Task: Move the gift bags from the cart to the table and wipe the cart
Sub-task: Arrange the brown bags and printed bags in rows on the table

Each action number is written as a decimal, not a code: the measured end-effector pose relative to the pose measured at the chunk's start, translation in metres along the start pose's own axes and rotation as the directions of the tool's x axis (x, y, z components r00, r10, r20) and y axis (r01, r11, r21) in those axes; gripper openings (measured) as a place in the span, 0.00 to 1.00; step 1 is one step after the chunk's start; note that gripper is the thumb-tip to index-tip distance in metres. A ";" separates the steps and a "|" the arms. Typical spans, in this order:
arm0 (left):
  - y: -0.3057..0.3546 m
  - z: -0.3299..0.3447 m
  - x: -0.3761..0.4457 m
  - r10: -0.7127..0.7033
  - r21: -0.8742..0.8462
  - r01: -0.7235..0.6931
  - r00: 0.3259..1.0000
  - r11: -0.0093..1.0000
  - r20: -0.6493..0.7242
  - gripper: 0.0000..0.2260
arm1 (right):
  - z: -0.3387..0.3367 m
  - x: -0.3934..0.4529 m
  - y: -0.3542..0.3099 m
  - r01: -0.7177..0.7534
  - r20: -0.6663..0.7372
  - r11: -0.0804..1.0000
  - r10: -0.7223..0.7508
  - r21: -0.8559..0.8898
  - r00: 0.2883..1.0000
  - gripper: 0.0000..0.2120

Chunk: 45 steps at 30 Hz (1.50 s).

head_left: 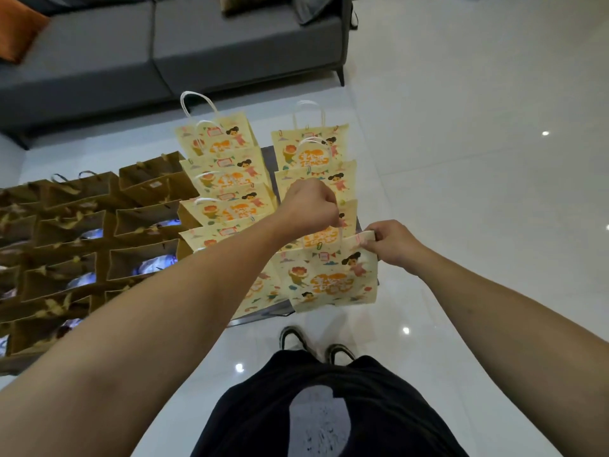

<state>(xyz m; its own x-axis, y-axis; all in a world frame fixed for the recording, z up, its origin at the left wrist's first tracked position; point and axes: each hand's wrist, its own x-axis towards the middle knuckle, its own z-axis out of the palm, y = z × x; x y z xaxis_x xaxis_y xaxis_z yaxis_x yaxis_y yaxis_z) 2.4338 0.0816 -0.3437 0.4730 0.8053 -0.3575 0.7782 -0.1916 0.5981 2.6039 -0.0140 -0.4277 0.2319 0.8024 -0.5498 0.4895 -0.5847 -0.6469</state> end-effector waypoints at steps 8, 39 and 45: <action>-0.002 0.007 0.016 0.039 0.004 -0.040 0.995 0.999 0.088 0.04 | 0.000 0.002 0.000 -0.065 -0.092 0.995 0.072 0.074 0.993 0.06; -0.080 0.003 0.101 -0.180 0.102 0.155 0.935 0.983 0.305 0.21 | -0.005 0.148 -0.057 0.139 0.292 0.942 -0.046 -0.306 0.955 0.22; -0.089 0.016 0.103 -0.229 0.076 0.218 0.956 0.973 0.182 0.22 | 0.006 0.170 -0.041 0.061 0.053 0.969 -0.050 -0.240 0.997 0.14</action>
<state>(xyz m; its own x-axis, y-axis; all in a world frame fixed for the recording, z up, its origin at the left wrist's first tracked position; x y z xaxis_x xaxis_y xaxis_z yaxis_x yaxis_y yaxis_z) 2.4201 0.1719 -0.4451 0.3495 0.7120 -0.6090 0.8917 -0.0532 0.4496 2.6187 0.1455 -0.4977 0.1622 0.8230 -0.5444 0.6904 -0.4888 -0.5333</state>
